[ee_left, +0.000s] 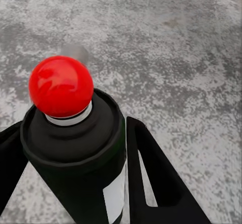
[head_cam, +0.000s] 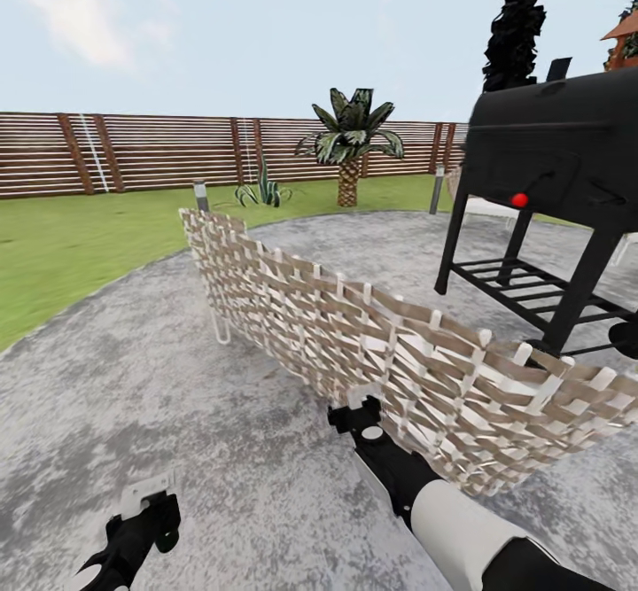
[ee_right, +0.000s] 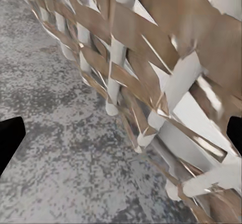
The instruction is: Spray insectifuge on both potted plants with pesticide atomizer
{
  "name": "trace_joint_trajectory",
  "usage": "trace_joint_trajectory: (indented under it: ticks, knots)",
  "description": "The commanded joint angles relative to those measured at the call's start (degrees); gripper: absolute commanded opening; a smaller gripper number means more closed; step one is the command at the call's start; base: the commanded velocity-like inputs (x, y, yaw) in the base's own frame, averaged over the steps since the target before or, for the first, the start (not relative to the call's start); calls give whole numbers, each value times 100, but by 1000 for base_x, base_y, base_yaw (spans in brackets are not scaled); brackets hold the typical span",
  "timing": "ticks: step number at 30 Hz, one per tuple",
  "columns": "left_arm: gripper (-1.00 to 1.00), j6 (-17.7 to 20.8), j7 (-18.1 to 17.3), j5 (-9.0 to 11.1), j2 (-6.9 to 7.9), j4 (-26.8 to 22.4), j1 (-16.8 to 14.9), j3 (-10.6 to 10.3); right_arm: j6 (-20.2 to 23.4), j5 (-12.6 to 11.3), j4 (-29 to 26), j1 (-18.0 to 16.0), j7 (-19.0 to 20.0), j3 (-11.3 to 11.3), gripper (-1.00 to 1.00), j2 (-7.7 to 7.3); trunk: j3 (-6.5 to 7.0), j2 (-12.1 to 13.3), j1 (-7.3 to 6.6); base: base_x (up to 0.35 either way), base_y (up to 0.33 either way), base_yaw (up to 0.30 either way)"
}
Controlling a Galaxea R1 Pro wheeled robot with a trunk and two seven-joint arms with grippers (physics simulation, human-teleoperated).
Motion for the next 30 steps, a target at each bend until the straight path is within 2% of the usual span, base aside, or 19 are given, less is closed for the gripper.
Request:
trace_joint_trajectory:
  ticks: [1,3,4,6,18,22,30]
  knots:
    - [-100,2,0,-6,0,0,0,-2,6,-2,2,0,-2,-7,100,0,0,0,0,294,162,0]
    - [-100,2,0,-8,0,0,0,-4,3,-5,3,0,-7,-91,100,0,0,0,0,294,163,0]
    - [-100,0,0,-9,0,0,-1,-5,4,0,33,0,-10,-278,100,0,0,0,0,294,163,0]
    - [-100,3,0,-7,0,0,0,-5,-8,3,167,0,-11,-387,100,0,0,0,0,294,163,0]
    - [-100,-1,8,-7,0,5,0,-34,-149,2,215,0,-18,-428,100,0,0,0,0,294,165,-4]
    - [-100,-8,19,-11,0,8,0,-233,-158,4,215,0,-22,-435,100,0,0,0,0,301,126,-218]
    - [-100,-18,18,-17,0,9,-2,-260,-170,3,217,0,-216,-435,100,0,0,0,0,316,8,-218]
